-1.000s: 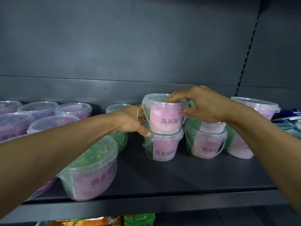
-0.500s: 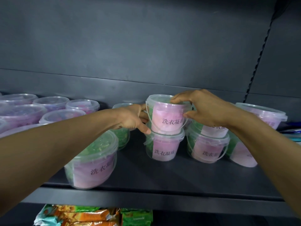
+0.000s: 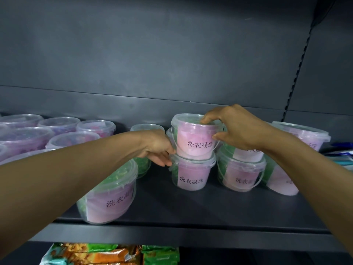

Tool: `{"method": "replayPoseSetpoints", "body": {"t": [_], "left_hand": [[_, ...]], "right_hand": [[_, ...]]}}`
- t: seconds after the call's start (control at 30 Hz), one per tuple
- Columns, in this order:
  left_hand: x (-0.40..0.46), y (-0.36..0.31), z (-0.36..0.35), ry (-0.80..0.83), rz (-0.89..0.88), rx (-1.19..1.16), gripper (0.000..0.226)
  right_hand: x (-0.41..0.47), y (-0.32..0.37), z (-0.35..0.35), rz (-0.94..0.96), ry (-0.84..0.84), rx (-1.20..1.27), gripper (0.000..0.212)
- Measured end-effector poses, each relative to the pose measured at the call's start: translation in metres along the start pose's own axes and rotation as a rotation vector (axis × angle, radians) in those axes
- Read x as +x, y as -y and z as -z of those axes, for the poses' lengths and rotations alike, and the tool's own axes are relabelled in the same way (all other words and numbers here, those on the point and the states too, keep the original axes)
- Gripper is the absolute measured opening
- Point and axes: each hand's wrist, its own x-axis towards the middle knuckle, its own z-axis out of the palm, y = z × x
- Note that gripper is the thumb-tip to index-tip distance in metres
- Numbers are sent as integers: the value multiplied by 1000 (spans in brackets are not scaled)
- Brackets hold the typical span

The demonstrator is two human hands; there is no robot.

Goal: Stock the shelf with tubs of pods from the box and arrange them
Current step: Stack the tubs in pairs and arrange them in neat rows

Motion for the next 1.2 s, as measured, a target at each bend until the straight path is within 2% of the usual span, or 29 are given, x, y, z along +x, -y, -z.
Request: {"method": "replayPoseSetpoints", "body": {"t": [0.17,0.37,0.47,0.6,0.83,1.03,1.1,1.2], "left_hand": [[2,-2,-3,-3,90,-140,9],[5,-1,-2,4,85,-156,13],[6,0,-1,13,84,-143,11],[8,0,-1,6,61,-140,26],[6,1,-2,-14,31,-124,34],[-4,-1,0,-35,-22,49,28],[-13,-4,4,-87,-60,139,29],[-33,-6,21,-197,-147,276,41]], "right_hand": [[0,-1,-3,-34,-17,26,36],[-4,-3,-4,-53,-24,36,34],[-5,-2,-4,-53,-35,49,32],[-4,-2,-6,-45,-40,41,34],[-4,-4,-7,-45,-48,51,34],[-6,-2,-9,-32,-48,45,30],[-8,0,-10,-14,-55,5,39],[-16,13,-13,-16,-139,-28,64]]}}
